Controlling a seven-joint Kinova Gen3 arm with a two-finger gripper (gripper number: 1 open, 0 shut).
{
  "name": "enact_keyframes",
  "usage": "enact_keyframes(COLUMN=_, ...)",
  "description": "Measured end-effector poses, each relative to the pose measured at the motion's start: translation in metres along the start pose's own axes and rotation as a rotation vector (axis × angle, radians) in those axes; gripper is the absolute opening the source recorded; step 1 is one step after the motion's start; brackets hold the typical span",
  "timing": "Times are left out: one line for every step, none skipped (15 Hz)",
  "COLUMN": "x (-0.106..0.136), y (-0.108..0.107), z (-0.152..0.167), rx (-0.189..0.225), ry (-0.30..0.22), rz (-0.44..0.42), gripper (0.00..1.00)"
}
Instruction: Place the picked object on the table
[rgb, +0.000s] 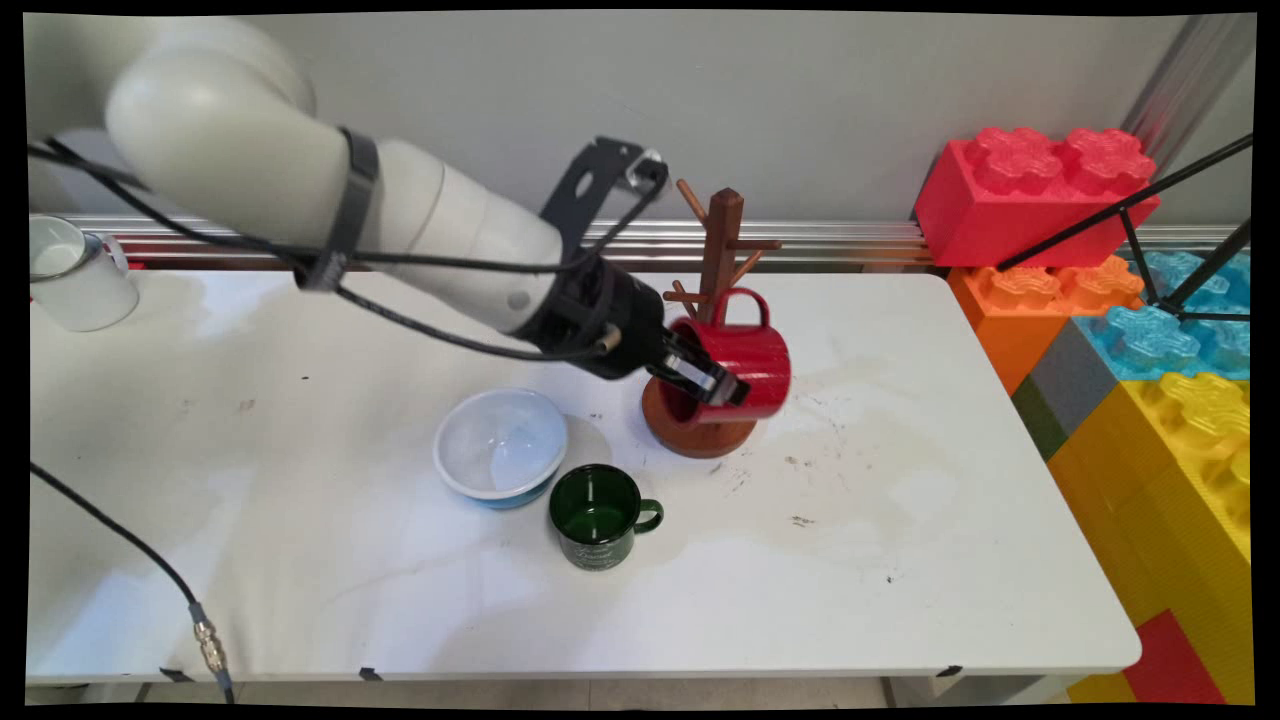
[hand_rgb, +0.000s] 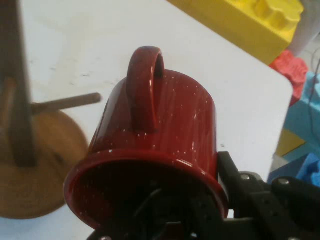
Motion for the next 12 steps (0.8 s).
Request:
enact_keyframes(x=0.004, y=-0.001, z=-0.006, rx=0.015, ry=-0.015, rz=0.014, gripper=0.0)
enact_keyframes(x=0.008, y=-0.004, z=-0.013, rx=0.032, ry=-0.034, rz=0.029, gripper=0.0)
enact_keyframes(x=0.011, y=-0.005, z=-0.017, rx=0.041, ry=-0.047, rz=0.037, gripper=0.0)
enact_keyframes(x=0.014, y=-0.007, z=-0.024, rx=0.055, ry=-0.069, rz=0.052, gripper=0.0)
enact_keyframes(x=0.016, y=-0.009, z=-0.03, rx=0.067, ry=-0.09, rz=0.061, gripper=0.0)
enact_keyframes(x=0.018, y=-0.012, z=-0.037, rx=0.08, ry=-0.117, rz=0.072, gripper=0.0)
enact_keyframes(x=0.019, y=-0.015, z=-0.044, rx=0.092, ry=-0.145, rz=0.08, gripper=0.0)
enact_keyframes(x=0.019, y=-0.017, z=-0.05, rx=0.101, ry=-0.171, rz=0.087, gripper=0.0)
enact_keyframes(x=0.019, y=-0.02, z=-0.057, rx=0.112, ry=-0.2, rz=0.094, gripper=0.0)
enact_keyframes(x=0.02, y=-0.024, z=-0.063, rx=0.122, ry=-0.228, rz=0.102, gripper=0.0)
enact_keyframes(x=0.02, y=-0.027, z=-0.068, rx=0.131, ry=-0.25, rz=0.111, gripper=0.0)
enact_keyframes(x=0.021, y=-0.03, z=-0.073, rx=0.139, ry=-0.273, rz=0.121, gripper=0.0)
